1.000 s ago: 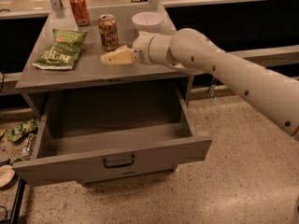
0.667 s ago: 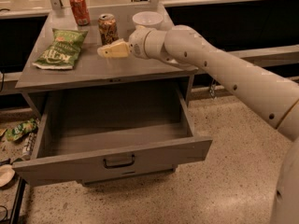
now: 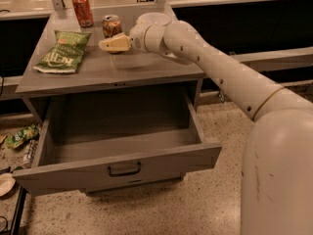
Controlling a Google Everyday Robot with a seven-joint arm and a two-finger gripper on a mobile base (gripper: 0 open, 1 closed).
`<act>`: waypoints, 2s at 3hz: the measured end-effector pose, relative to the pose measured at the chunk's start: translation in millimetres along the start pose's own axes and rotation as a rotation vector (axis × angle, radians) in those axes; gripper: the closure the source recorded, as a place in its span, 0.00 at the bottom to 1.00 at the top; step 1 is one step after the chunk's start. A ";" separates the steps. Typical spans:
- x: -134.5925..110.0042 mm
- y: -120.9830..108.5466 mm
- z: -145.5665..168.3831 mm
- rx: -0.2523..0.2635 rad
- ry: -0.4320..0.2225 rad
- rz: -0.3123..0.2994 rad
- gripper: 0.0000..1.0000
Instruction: Place orange can into top drawer
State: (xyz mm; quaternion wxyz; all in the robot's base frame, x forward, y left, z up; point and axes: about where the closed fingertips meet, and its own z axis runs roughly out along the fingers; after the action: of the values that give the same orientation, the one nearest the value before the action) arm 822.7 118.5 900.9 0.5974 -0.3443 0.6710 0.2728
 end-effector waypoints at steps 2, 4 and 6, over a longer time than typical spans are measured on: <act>-8.7 2.1 50.0 -0.076 -0.050 -0.020 0.31; -13.2 10.0 53.0 -0.128 -0.106 0.026 0.78; -22.7 34.0 -35.0 -0.141 -0.071 0.009 1.00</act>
Offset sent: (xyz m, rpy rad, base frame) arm 0.0393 0.0474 0.0044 0.0362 -0.0516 0.0961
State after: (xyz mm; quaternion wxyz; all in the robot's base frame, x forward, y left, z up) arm 775.6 115.2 926.7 0.5939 -0.3726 0.6299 0.3343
